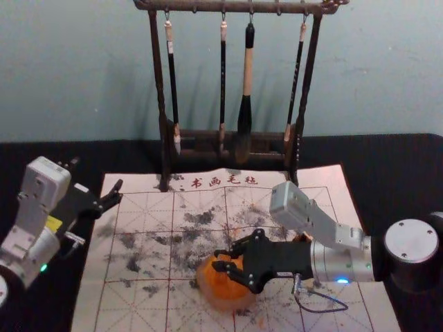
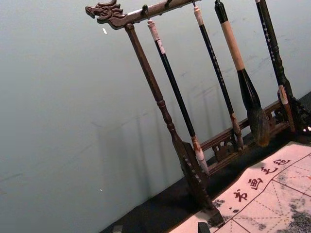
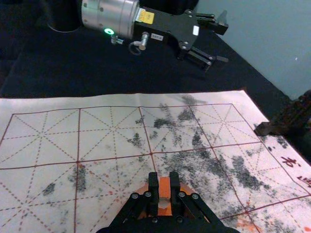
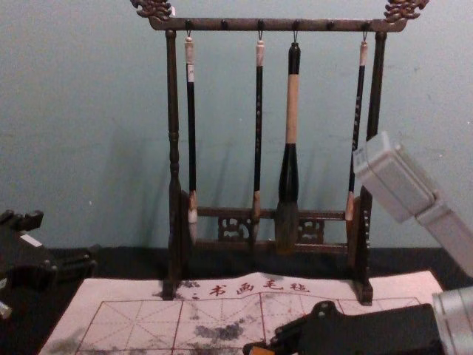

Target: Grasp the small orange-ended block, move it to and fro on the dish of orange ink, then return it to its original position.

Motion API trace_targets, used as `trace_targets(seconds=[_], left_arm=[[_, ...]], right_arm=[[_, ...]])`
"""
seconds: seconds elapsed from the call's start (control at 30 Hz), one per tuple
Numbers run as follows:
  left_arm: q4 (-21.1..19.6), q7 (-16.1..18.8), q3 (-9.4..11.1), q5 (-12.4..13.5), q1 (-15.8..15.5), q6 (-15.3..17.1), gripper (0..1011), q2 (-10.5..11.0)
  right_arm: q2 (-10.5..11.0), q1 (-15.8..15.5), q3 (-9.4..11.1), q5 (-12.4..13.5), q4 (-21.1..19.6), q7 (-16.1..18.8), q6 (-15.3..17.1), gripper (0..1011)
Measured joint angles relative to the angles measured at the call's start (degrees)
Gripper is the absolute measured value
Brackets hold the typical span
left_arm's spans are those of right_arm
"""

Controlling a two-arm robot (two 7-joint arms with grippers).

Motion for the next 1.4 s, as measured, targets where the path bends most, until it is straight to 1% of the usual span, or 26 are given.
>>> trace_targets(seconds=[0.07,0.33,0.5,0.73,0.83,0.87,0.97,1.17,1.4], left_arm=[[0.00,0.00,0.00,0.00,0.00,0.00,1001,0.00],[0.00,0.00,0.00,0.00,0.00,0.00,1001,0.00],[0.00,0.00,0.00,0.00,0.00,0.00,1001,0.00],[0.00,0.00,0.00,0.00,0.00,0.00,1001,0.00],[0.00,0.00,0.00,0.00,0.00,0.00,1001,0.00],[0.00,0.00,0.00,0.00,0.00,0.00,1001,0.00],[0.00,0.00,0.00,0.00,0.00,0.00,1001,0.00],[0.00,0.00,0.00,0.00,0.00,0.00,1001,0.00],[0.00,0.00,0.00,0.00,0.00,0.00,1001,0.00]], right_arm=[[-0.35,0.20,0.12,-0.08,0.58,-0.24,0.01,92],[-0.57,0.45,0.67,-0.25,1.37,-0.64,0.12,93],[0.20,0.29,1.41,-0.21,1.02,-0.92,0.73,93],[2.51,-1.07,2.28,0.17,-2.07,-0.95,1.67,93],[4.00,-2.14,2.59,0.67,-4.23,-0.72,2.06,93],[4.00,-2.14,2.59,0.67,-4.23,-0.72,2.06,93],[5.27,-3.14,2.73,1.21,-6.10,-0.24,2.32,93],[6.01,-3.86,2.47,1.62,-7.54,0.27,2.55,93],[5.35,-3.35,1.52,1.68,-7.25,0.87,2.66,93]])
